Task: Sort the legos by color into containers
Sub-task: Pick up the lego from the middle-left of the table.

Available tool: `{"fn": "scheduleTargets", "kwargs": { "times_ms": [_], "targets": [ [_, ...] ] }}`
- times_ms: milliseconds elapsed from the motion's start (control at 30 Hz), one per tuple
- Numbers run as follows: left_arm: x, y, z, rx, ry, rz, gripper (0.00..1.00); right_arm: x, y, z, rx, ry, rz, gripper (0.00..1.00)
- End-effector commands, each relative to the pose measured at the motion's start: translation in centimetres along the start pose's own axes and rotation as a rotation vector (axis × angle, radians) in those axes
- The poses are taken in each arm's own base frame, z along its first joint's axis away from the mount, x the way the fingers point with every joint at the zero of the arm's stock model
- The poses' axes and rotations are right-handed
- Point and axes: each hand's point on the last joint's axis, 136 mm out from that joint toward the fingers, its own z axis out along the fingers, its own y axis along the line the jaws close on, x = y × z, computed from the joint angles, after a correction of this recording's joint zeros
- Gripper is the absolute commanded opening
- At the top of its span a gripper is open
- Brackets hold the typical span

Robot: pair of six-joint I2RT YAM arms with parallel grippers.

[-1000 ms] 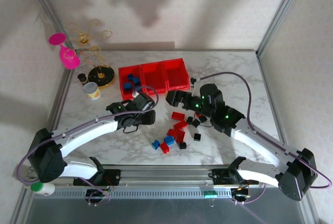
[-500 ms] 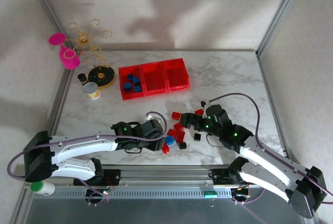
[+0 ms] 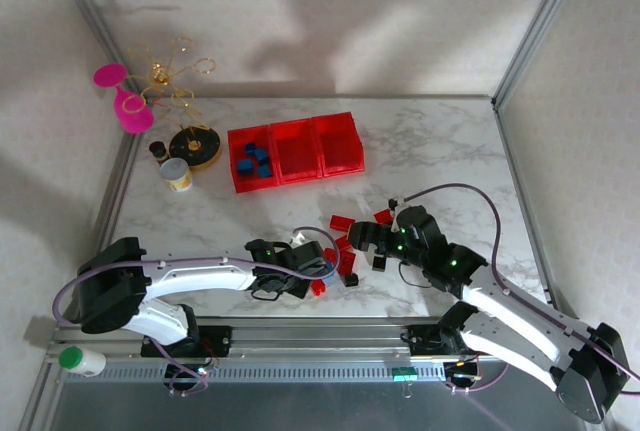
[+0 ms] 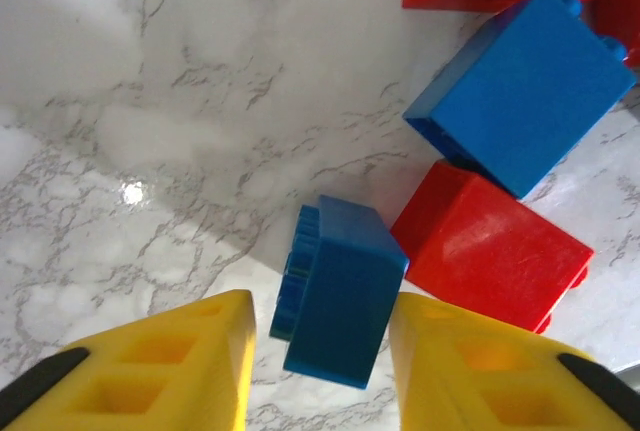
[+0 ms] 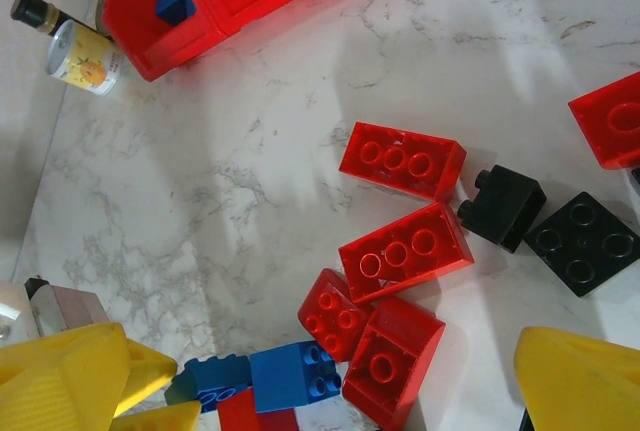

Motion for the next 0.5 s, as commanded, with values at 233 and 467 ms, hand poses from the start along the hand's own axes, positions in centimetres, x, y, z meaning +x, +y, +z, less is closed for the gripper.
{"fn": "scheduleTargets", "kwargs": {
  "times_ms": [233, 467],
  "targets": [
    [-0.8, -0.1, 1.0, 0.022, -0.027, -0.012, 0.30, 0.0, -0.3, 0.3, 0.020, -0.005, -0.009, 0.99],
    [-0.1, 0.7, 1.7, -0.003, 0.001, -0.010, 0.33, -0.2, -0.2, 0.3, 0.016, -0.009, -0.009, 0.99]
  ]
}}
